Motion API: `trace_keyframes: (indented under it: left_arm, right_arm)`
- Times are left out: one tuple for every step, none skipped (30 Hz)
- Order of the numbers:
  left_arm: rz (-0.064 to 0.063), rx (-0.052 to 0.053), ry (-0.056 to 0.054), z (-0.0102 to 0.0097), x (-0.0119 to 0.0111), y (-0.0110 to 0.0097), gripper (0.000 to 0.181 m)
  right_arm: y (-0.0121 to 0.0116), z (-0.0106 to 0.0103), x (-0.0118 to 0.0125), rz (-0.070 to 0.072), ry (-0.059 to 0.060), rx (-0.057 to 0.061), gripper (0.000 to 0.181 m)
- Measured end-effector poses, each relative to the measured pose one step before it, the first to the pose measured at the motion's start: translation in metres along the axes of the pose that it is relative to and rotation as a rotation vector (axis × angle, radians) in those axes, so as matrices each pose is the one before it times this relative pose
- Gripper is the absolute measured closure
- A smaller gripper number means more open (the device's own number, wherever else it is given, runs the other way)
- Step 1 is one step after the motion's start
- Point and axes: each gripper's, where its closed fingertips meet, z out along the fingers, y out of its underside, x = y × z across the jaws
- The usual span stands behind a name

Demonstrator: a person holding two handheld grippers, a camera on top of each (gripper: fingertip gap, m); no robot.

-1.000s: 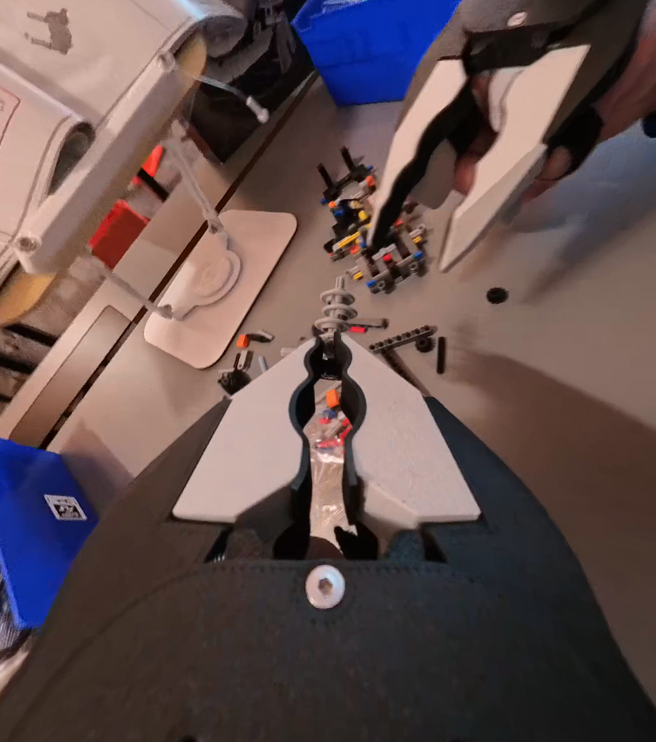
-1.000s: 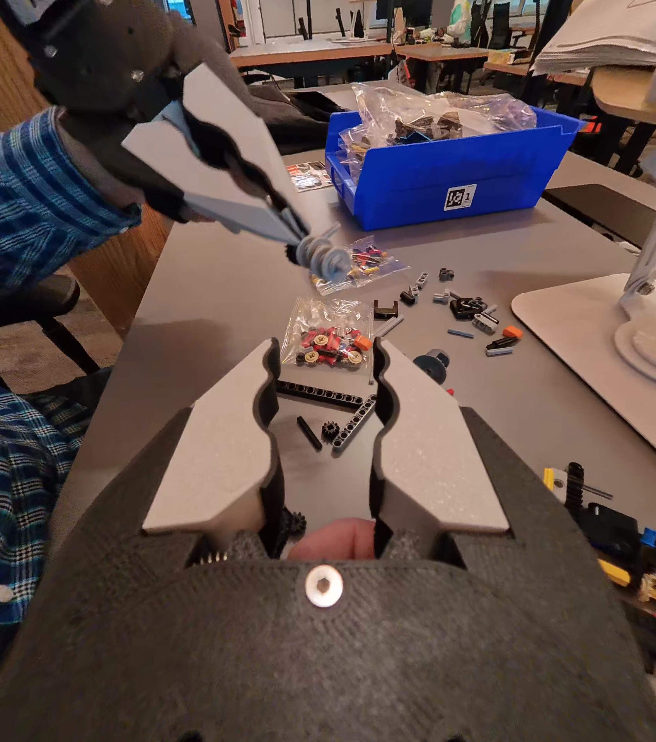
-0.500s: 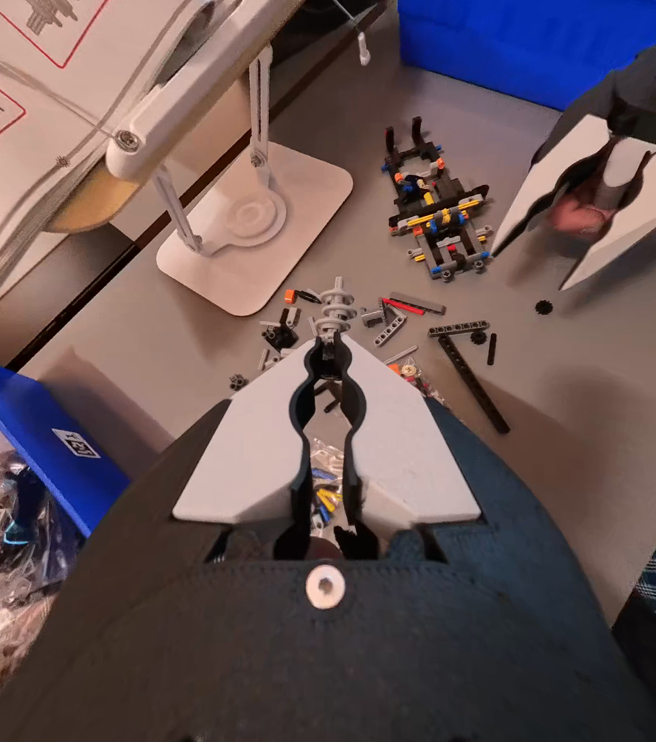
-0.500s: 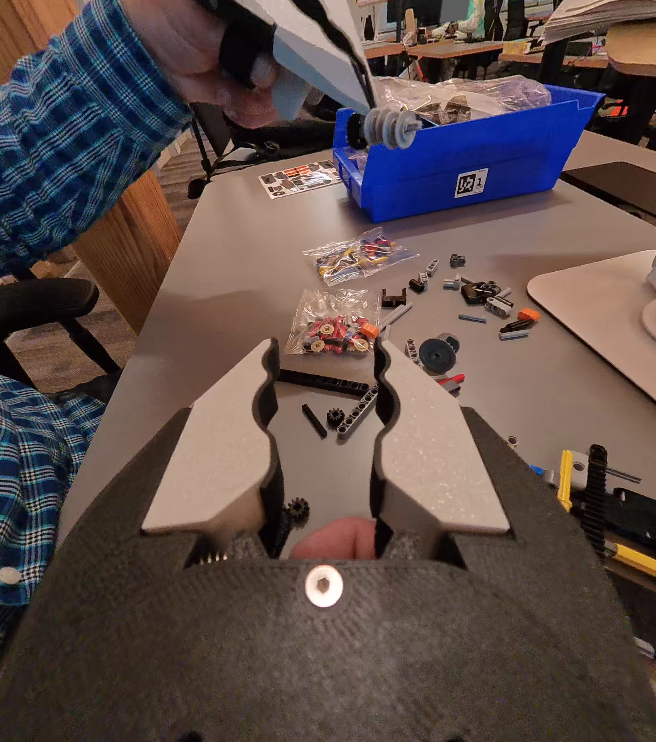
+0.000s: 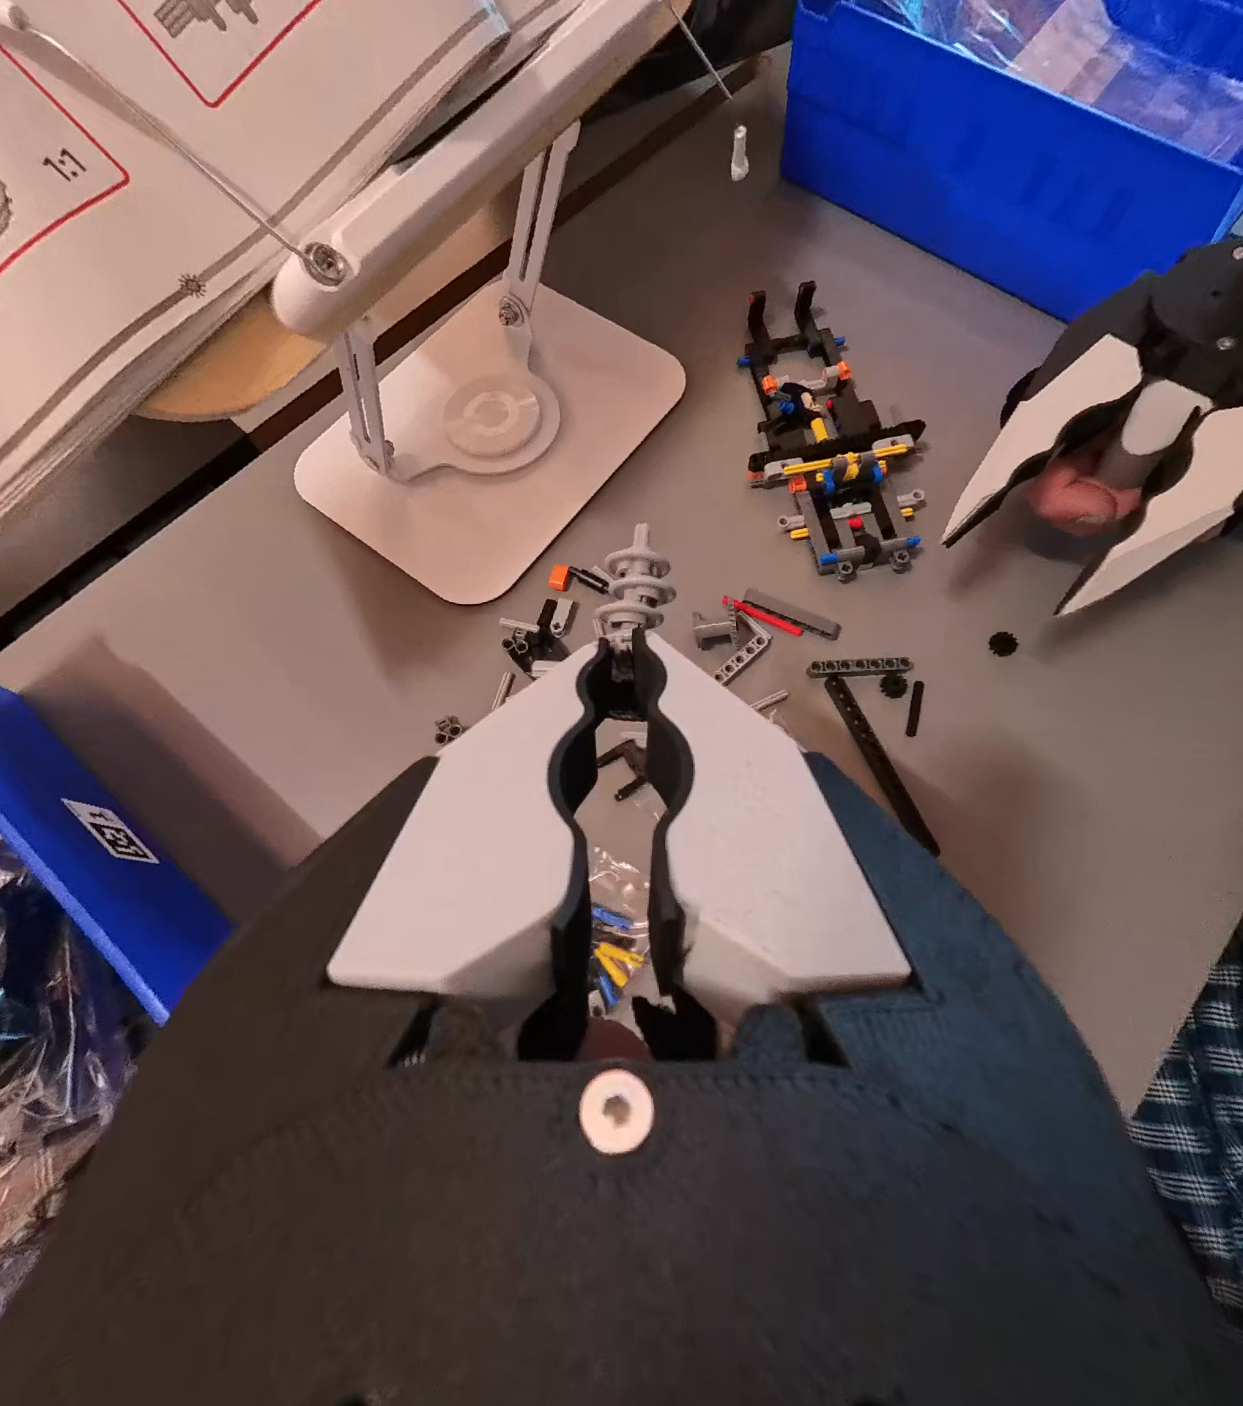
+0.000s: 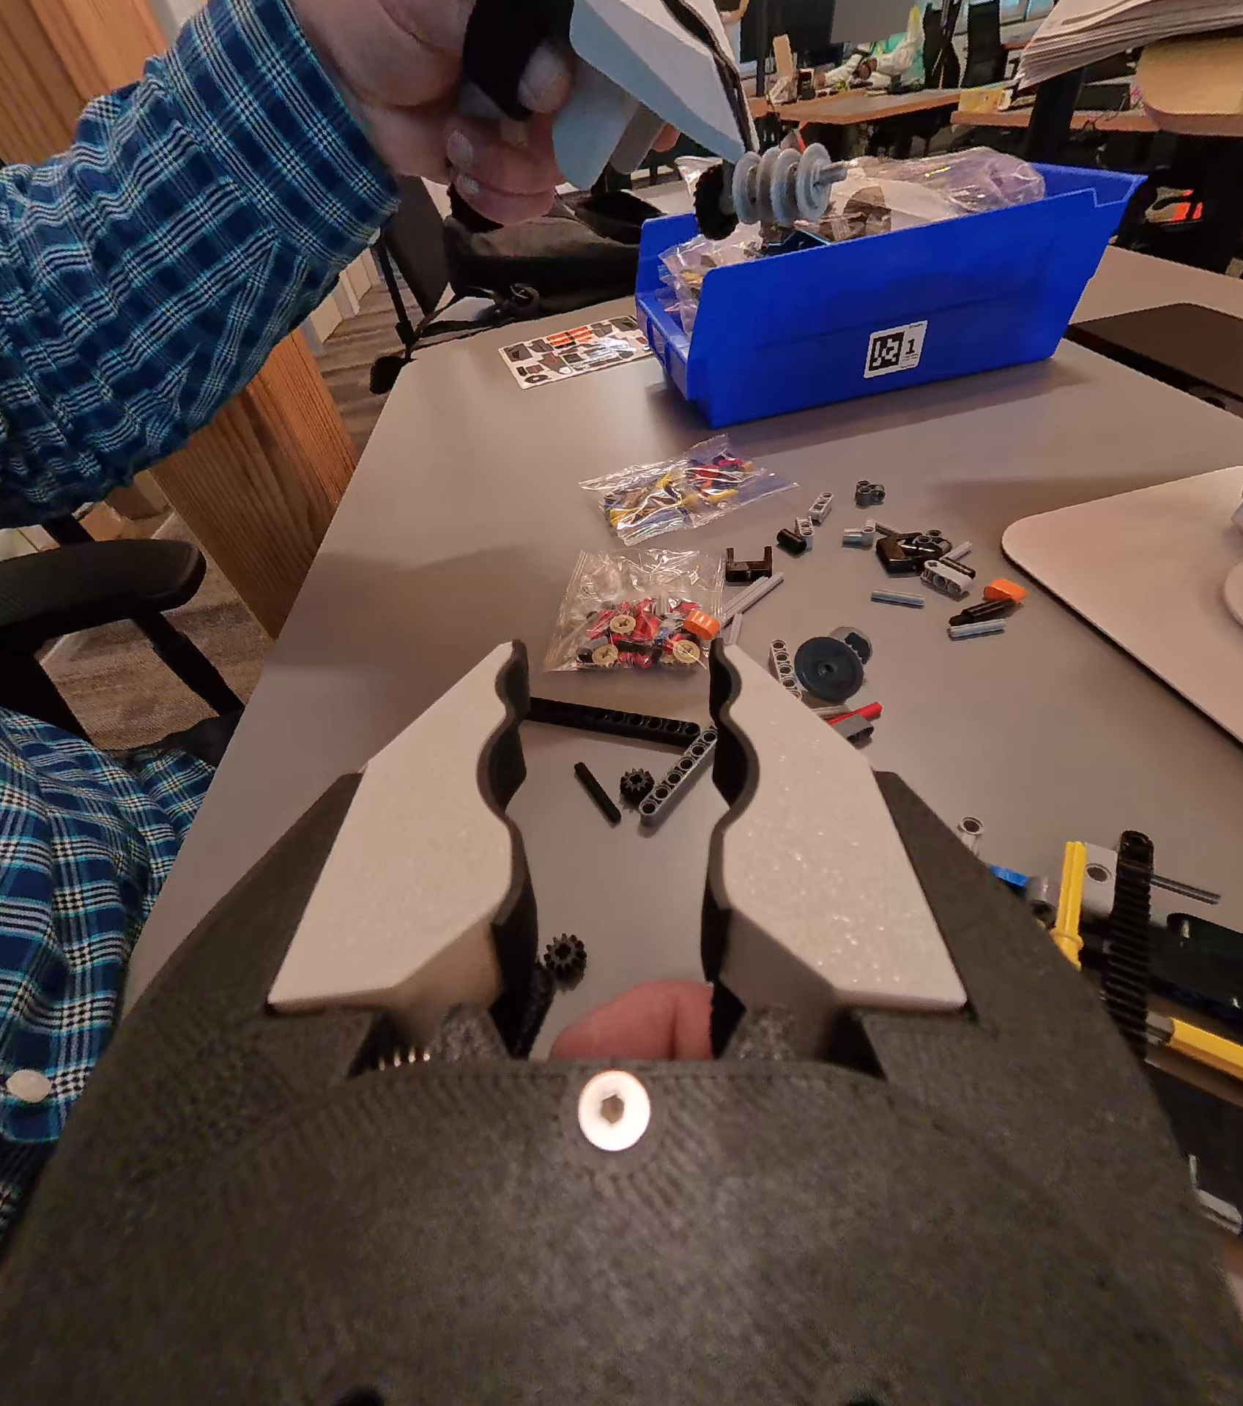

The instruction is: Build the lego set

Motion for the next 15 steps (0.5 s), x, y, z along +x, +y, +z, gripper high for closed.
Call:
trace_keyframes:
  left_arm:
    - [-0.0119, 0.0003, 0.0044, 0.00014, -0.00059, -0.00048, 0.179]
    - [-0.0066, -0.0005, 0.0027, 0.00011, -0.00069, -0.00042, 0.179]
    - [-0.0028, 0.0013, 0.0078, 0.00002, 0.00031, -0.00064, 0.179]
    - [-0.0054, 0.0028, 0.0092, 0.00006, 0.00062, -0.00082, 0.179]
    - [-0.0054, 0.0005, 0.0039, 0.00004, 0.00018, -0.00072, 0.18]
    - [0.0044, 0.002, 0.0068, 0.00007, 0.00139, -0.00096, 0.179]
    - [0.0139, 0.0093, 0.0126, -0.00027, 0.00353, -0.00241, 0.179]
    - [0.0226, 0.0155, 0.018, -0.00051, 0.0056, -0.00374, 0.179]
    - [0.0164, 0.0054, 0.015, -0.00007, 0.00575, -0.00296, 0.179]
    - [0.0123, -0.0029, 0.0039, 0.00048, 0.00386, -0.00215, 0.179]
    - [0.0153, -0.0015, 0.0079, 0.0007, 0.00474, -0.00273, 0.179]
    - [0.0105, -0.0038, 0.0099, 0.00113, 0.00465, -0.00252, 0.179]
    - [0.0052, -0.0074, 0.0067, 0.00128, 0.00381, -0.00221, 0.179]
    - [0.0089, -0.0095, 0.0041, 0.00136, 0.00301, -0.00188, 0.179]
    - [0.0166, -0.0079, 0.0102, 0.00108, 0.00393, -0.00211, 0.179]
  right_arm:
    - [0.00011, -0.00012, 0.0001, 0.0014, -0.0009, 0.0006, 0.136]
    - [-0.00005, -0.00002, 0.00012, 0.0005, -0.0004, 0.001, 0.136]
    - [-0.0001, -0.00005, 0.00014, 0.0003, 0.0005, 0.0008, 0.136]
    - [-0.00031, 0.00009, 0.00042, 0.0003, 0.0026, 0.0006, 0.136]
    - [-0.00144, 0.00024, 0.00065, 0.0007, 0.0039, 0.0026, 0.136]
    - [-0.0035, 0.00019, 0.00031, -0.0005, 0.0028, 0.0096, 0.138]
    - [-0.00544, 0.00049, 0.00106, -0.0003, 0.0067, 0.0136, 0.139]
    - [-0.00623, 0.00116, 0.0024, 0.0029, 0.0095, 0.0101, 0.14]
    - [-0.00704, 0.0018, 0.00141, 0.0047, -0.0034, 0.0081, 0.14]
    - [-0.00893, 0.00221, 0.00176, 0.0045, -0.0035, 0.0146, 0.14]
    - [-0.01081, 0.00272, 0.00245, 0.0027, 0.0003, 0.0215, 0.141]
    - [-0.01066, 0.00336, 0.00308, -0.0037, 0.005, 0.0174, 0.141]
    - [-0.00943, 0.00379, 0.0031, -0.0232, 0.0083, 0.0085, 0.142]
    - [-0.00915, 0.00355, 0.00321, -0.0427, 0.0123, 0.0084, 0.143]
    - [-0.0083, 0.00368, 0.00253, -0.0421, 0.0082, 0.0058, 0.146]
